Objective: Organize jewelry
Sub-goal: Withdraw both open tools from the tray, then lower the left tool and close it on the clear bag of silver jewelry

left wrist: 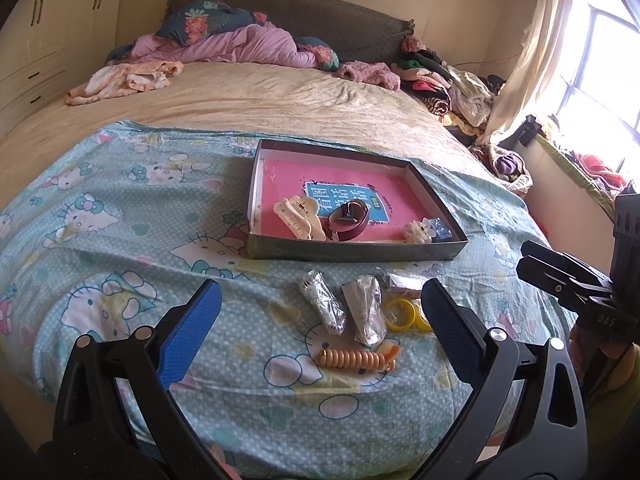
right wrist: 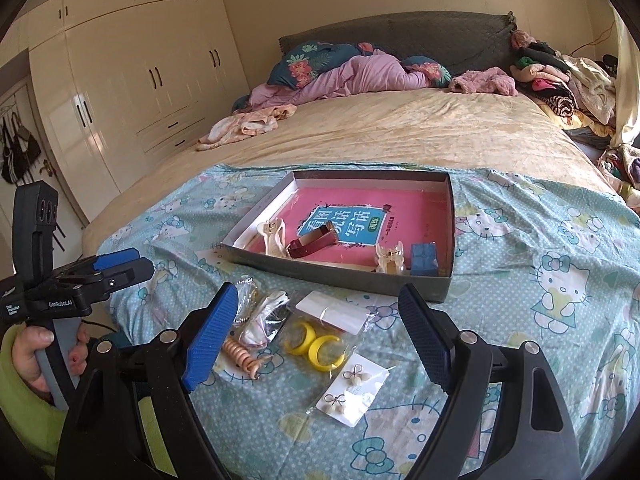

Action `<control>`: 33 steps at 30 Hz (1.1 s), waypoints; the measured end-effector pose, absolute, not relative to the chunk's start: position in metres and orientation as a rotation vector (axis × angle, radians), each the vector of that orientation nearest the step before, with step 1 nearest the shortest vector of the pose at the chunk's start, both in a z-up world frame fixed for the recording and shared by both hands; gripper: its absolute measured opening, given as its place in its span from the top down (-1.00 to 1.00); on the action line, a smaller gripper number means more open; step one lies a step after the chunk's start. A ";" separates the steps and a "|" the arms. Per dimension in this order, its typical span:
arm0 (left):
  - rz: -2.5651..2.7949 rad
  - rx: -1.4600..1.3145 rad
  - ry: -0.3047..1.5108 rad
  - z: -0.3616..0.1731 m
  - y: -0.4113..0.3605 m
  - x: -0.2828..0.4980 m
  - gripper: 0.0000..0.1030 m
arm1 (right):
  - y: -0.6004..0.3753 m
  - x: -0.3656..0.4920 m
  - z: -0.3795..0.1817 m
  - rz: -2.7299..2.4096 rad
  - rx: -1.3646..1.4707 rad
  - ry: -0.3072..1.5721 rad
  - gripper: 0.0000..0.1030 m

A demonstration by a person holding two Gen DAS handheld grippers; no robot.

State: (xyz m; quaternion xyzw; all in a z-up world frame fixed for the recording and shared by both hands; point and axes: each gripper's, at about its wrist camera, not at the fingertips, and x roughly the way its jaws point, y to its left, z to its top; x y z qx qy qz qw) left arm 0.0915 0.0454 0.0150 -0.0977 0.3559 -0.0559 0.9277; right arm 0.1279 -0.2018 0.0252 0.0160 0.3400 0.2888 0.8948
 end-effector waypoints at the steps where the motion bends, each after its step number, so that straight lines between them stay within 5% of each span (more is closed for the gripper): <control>1: -0.116 -0.198 0.732 0.014 0.045 0.090 -0.81 | -0.201 0.128 0.024 0.601 0.031 0.708 -0.58; 24: -0.262 -0.180 0.860 -0.033 0.005 0.088 -0.79 | -0.205 0.131 -0.007 0.590 0.029 0.801 -0.58; 26: -0.279 -0.182 0.870 -0.037 0.001 0.089 -0.65 | -0.206 0.133 -0.011 0.586 0.035 0.813 -0.58; 33: -0.332 -0.211 0.923 -0.054 -0.009 0.097 0.45 | -0.209 0.138 -0.022 0.581 0.045 0.836 -0.58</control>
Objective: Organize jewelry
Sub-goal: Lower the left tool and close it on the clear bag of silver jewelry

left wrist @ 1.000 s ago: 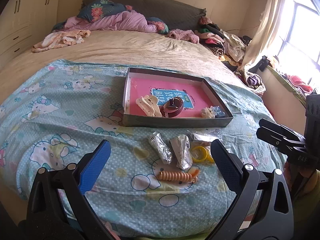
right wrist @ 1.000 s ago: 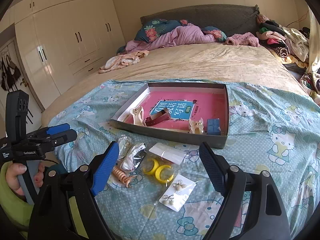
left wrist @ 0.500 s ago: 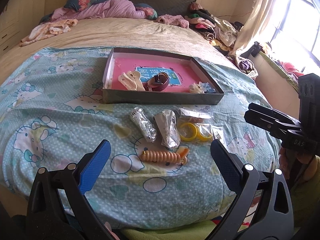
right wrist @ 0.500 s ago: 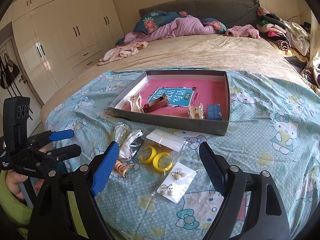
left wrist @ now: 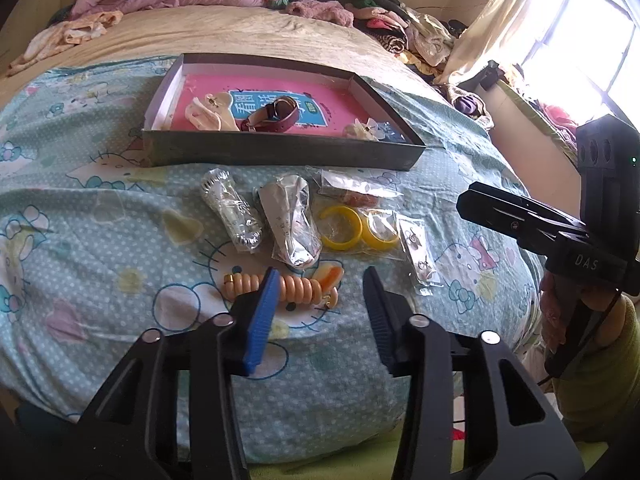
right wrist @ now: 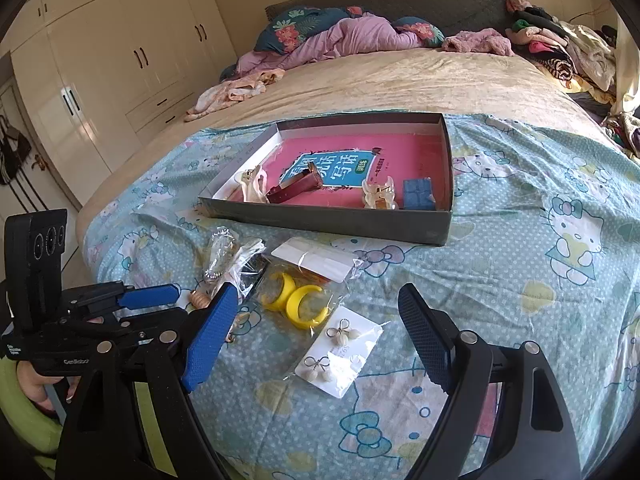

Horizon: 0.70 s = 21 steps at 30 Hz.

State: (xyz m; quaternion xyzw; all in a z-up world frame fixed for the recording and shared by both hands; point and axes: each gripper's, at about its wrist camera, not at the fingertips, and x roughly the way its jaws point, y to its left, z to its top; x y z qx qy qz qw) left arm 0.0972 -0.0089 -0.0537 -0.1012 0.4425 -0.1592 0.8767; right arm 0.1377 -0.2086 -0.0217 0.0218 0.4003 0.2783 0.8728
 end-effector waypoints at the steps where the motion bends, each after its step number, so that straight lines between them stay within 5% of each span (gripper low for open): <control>1: -0.339 -0.220 0.934 -0.057 -0.010 0.100 0.47 | -0.209 0.139 -0.023 0.580 0.046 0.839 -0.58; 21: -0.282 -0.287 1.033 -0.088 -0.008 0.157 0.47 | -0.194 0.189 -0.063 0.609 0.079 0.967 -0.58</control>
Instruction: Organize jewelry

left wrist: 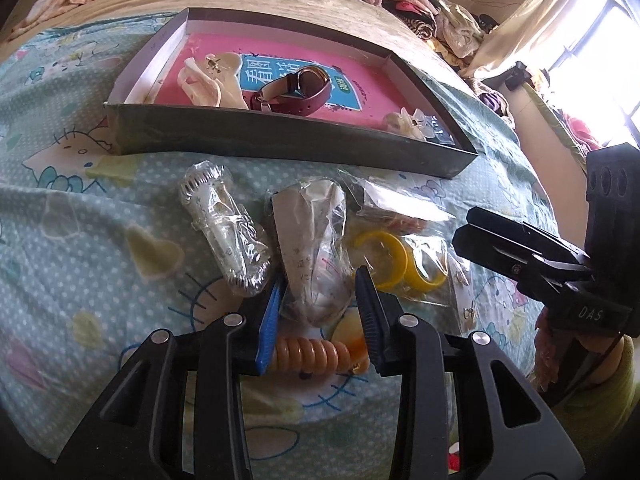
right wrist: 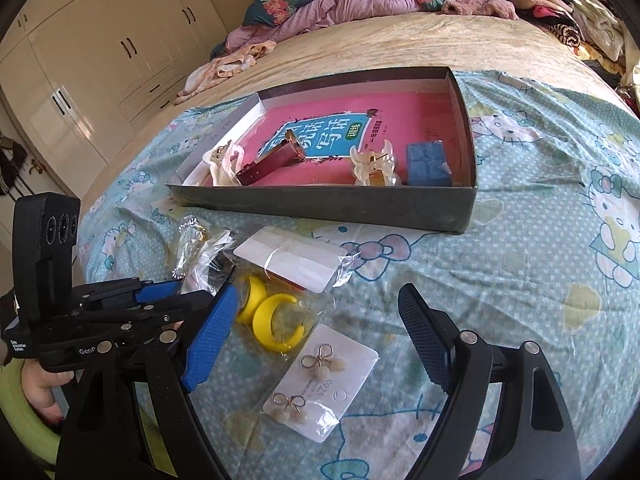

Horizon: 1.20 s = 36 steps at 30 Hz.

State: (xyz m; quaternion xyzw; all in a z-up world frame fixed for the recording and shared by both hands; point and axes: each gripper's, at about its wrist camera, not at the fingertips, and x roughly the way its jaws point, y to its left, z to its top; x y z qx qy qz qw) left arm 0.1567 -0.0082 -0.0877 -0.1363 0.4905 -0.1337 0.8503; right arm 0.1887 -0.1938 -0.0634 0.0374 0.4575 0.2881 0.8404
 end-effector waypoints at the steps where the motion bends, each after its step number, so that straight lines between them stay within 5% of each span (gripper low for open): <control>1: -0.281 -0.290 1.036 -0.089 -0.008 0.159 0.47 | -0.192 0.190 -0.065 0.611 0.077 0.971 -0.58; 22: -0.290 -0.305 0.899 -0.058 0.027 0.119 0.62 | -0.141 0.212 -0.079 0.608 0.014 0.984 -0.67; 25: -0.286 -0.318 0.880 -0.051 0.033 0.114 0.62 | -0.132 0.212 -0.078 0.604 -0.018 0.957 -0.35; 26: -0.282 -0.317 0.871 -0.049 0.032 0.115 0.62 | -0.131 0.211 -0.078 0.611 -0.023 0.949 0.00; 30: -0.272 -0.333 0.848 -0.042 0.040 0.114 0.62 | -0.132 0.209 -0.075 0.647 -0.012 0.929 0.34; 34: -0.260 -0.349 0.836 -0.038 0.048 0.115 0.62 | -0.131 0.208 -0.076 0.664 -0.010 0.948 0.21; 36: -0.253 -0.355 0.832 -0.038 0.051 0.114 0.62 | -0.128 0.208 -0.074 0.684 0.018 0.955 -0.17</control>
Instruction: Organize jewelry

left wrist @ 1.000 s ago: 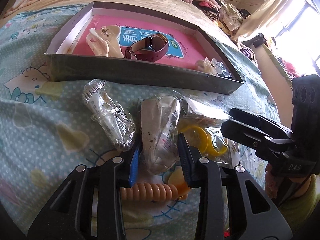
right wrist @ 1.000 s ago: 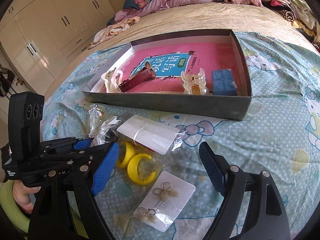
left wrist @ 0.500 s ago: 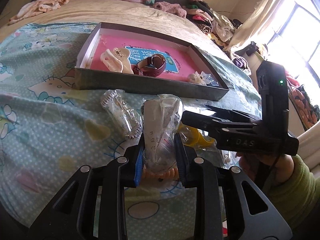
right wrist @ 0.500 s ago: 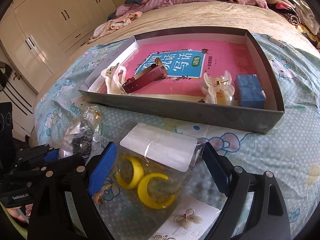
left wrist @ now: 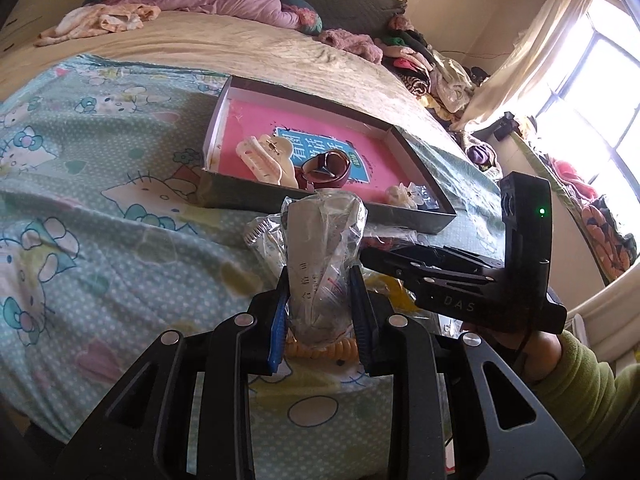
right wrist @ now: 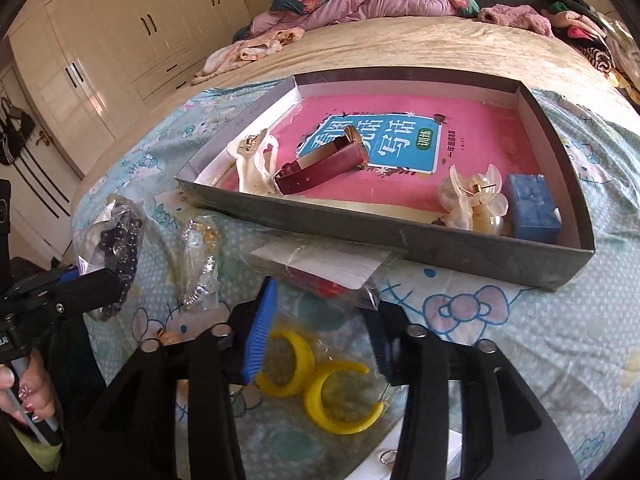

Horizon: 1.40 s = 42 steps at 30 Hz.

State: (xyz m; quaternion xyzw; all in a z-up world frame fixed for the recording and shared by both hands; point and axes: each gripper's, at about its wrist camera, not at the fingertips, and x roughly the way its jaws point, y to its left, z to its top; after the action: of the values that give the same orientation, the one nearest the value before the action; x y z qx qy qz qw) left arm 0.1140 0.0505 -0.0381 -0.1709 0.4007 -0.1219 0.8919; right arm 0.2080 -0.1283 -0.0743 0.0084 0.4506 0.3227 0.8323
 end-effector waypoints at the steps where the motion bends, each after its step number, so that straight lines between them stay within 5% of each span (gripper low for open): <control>1: -0.252 -0.358 0.831 -0.038 0.051 0.115 0.62 | -0.126 0.208 -0.074 0.685 0.028 0.957 -0.23; 7: -0.249 -0.362 0.828 -0.038 0.054 0.112 0.62 | -0.131 0.225 -0.079 0.662 0.258 0.999 -0.41; 8: -0.250 -0.361 0.828 -0.038 0.054 0.112 0.62 | -0.135 0.229 -0.081 0.655 0.307 1.005 -0.26; 9: -0.250 -0.362 0.828 -0.038 0.054 0.112 0.62 | -0.137 0.232 -0.083 0.654 0.331 1.015 0.29; 10: -0.249 -0.362 0.828 -0.038 0.054 0.112 0.62 | -0.139 0.234 -0.085 0.680 0.355 1.028 0.52; 15: -0.252 -0.371 0.820 -0.036 0.056 0.115 0.62 | -0.150 0.222 -0.070 0.742 0.361 0.988 0.74; 27: -0.233 -0.362 0.786 -0.020 0.061 0.136 0.62 | -0.182 0.212 0.006 0.737 0.266 0.731 0.75; 42: -0.113 -0.287 0.775 -0.015 0.078 0.189 0.62 | -0.215 0.246 0.018 0.583 0.231 0.610 0.75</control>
State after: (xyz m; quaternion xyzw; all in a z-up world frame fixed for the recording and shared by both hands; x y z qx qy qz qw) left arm 0.1893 0.0776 -0.0150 -0.1396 0.3762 -0.0547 0.9143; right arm 0.2459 -0.2152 0.0178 0.1120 0.2951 0.2824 0.9059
